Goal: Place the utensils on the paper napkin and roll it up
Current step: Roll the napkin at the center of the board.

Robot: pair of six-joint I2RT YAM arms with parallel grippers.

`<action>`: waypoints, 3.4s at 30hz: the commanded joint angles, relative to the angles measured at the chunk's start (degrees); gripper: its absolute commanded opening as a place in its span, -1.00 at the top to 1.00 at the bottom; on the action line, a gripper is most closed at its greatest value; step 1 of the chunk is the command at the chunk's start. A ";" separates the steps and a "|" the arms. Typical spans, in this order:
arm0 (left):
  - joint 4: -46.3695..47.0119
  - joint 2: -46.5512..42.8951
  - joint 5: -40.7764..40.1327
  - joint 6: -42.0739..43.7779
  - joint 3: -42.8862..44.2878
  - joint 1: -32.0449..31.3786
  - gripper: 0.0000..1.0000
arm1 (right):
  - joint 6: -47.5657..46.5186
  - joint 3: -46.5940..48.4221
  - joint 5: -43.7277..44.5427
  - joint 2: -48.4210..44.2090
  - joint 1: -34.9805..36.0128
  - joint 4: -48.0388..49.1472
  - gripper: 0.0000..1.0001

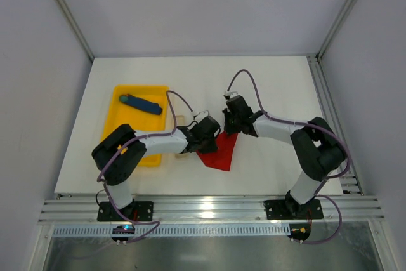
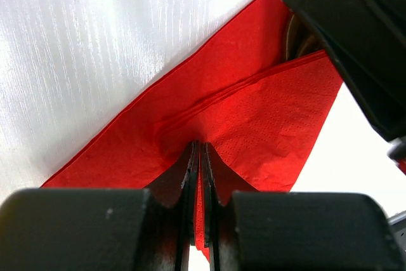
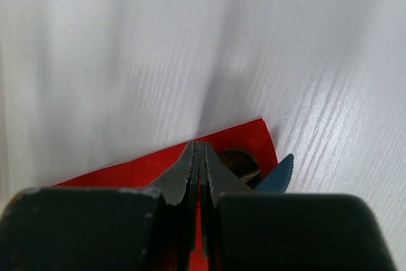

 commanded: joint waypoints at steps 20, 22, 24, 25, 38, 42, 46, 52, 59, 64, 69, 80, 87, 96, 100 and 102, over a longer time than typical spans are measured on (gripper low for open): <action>-8.15 1.91 -2.95 -1.01 -1.38 -0.18 0.84 | -1.82 1.31 -5.74 -7.86 -1.04 -4.09 0.89; -8.07 1.83 -3.04 -1.45 -1.55 -0.18 0.84 | -0.59 -1.92 -9.50 -11.45 -1.04 -3.65 0.89; -8.15 1.91 -3.04 -1.71 -1.47 -0.18 0.84 | 0.38 -4.74 -12.76 -14.27 -1.21 -2.60 0.89; -8.07 1.91 -2.69 -1.89 -1.38 -0.18 0.85 | 1.60 -7.98 -14.52 -15.59 -1.30 -1.99 0.89; -7.27 1.91 -2.16 -2.59 -1.56 -0.18 0.84 | 11.80 -28.31 -32.81 -22.47 -1.21 18.83 0.89; -7.54 2.00 -2.68 -2.33 -1.47 -0.27 0.84 | 12.69 -32.17 -32.91 -20.09 -1.21 23.42 0.89; -8.42 2.53 -3.39 -1.89 -0.94 -0.27 0.84 | 11.99 -34.11 -30.54 -20.70 -1.21 22.81 0.89; -8.15 3.14 -3.30 -1.27 -0.76 -0.27 0.85 | 10.49 -32.19 -29.74 -23.33 -1.21 18.77 0.89; -7.45 3.14 -2.78 -1.01 -0.85 -0.27 0.86 | 11.98 -30.25 -32.99 -24.67 -1.04 18.93 0.88; -7.27 3.50 -2.51 -1.10 -0.59 -0.36 0.85 | 13.57 -31.12 -33.96 -22.82 -0.34 23.50 0.89; -7.62 3.32 -2.77 -0.92 -0.50 -0.53 0.85 | 15.67 -34.37 -34.85 -18.17 0.54 30.26 0.89; -9.56 2.62 -2.86 0.04 1.96 -0.53 0.79 | 15.77 -37.72 -32.12 -16.66 0.81 32.56 0.89; -8.33 -2.30 -1.03 3.12 3.89 -0.62 0.41 | 16.03 -38.07 -31.77 -16.48 0.81 32.91 0.89; -4.20 -4.24 2.76 4.61 3.90 -1.23 0.33 | 15.94 -37.63 -31.68 -16.40 0.81 32.48 0.89; -0.78 -5.55 4.25 5.23 2.67 -1.94 0.29 | 16.03 -37.81 -31.33 -16.48 0.81 32.30 0.89; 0.46 -5.73 4.43 5.14 2.14 -1.94 0.29 | 15.94 -37.81 -31.33 -16.48 0.81 32.30 0.89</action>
